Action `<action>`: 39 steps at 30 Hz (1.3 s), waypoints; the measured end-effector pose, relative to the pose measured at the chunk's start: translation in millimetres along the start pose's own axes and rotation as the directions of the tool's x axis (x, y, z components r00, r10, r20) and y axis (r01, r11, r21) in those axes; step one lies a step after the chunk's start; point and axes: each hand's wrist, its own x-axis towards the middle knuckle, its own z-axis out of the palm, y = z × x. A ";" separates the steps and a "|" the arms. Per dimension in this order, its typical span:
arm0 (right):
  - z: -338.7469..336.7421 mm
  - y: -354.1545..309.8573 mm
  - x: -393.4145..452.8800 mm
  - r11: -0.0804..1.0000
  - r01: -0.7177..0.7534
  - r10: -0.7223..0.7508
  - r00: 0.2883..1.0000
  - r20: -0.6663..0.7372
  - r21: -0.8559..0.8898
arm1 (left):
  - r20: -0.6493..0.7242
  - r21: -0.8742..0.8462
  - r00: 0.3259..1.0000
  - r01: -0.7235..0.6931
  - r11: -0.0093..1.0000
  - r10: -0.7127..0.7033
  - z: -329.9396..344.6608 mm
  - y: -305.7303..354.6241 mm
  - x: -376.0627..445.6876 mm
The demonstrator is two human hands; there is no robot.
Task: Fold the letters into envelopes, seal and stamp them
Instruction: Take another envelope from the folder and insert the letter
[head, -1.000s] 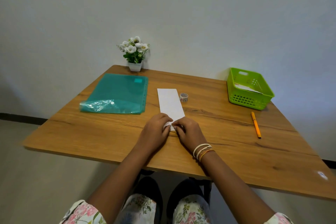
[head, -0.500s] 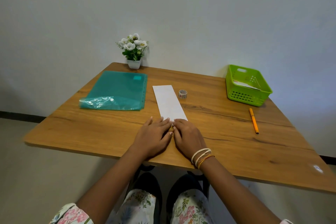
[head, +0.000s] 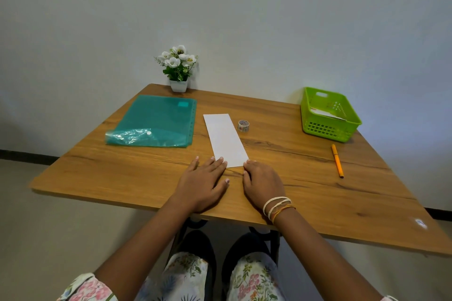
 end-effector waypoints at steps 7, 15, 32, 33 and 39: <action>2.5 -5.3 42.9 0.903 -0.391 0.378 0.920 0.104 0.178 | -0.001 -0.017 1.000 0.009 1.000 -0.009 1.0 1.5 0.6; -5.2 -9.2 81.7 0.574 -0.669 0.572 0.740 0.354 0.471 | -0.053 -0.034 0.995 0.082 0.996 -0.083 0.4 7.5 -1.3; -16.1 -34.5 65.1 0.192 -0.438 0.236 0.889 0.391 0.878 | -0.498 -0.712 0.677 0.037 0.701 -0.542 -14.3 22.3 28.8; -15.3 -33.6 64.9 0.180 -0.434 0.260 0.887 0.382 0.883 | -0.452 -0.782 0.655 0.037 0.623 -0.605 -17.6 19.5 28.9; -4.6 -5.6 68.5 0.370 -0.337 0.562 0.823 0.081 0.866 | -0.120 -0.979 0.760 0.016 0.202 -0.639 -36.3 -8.8 28.6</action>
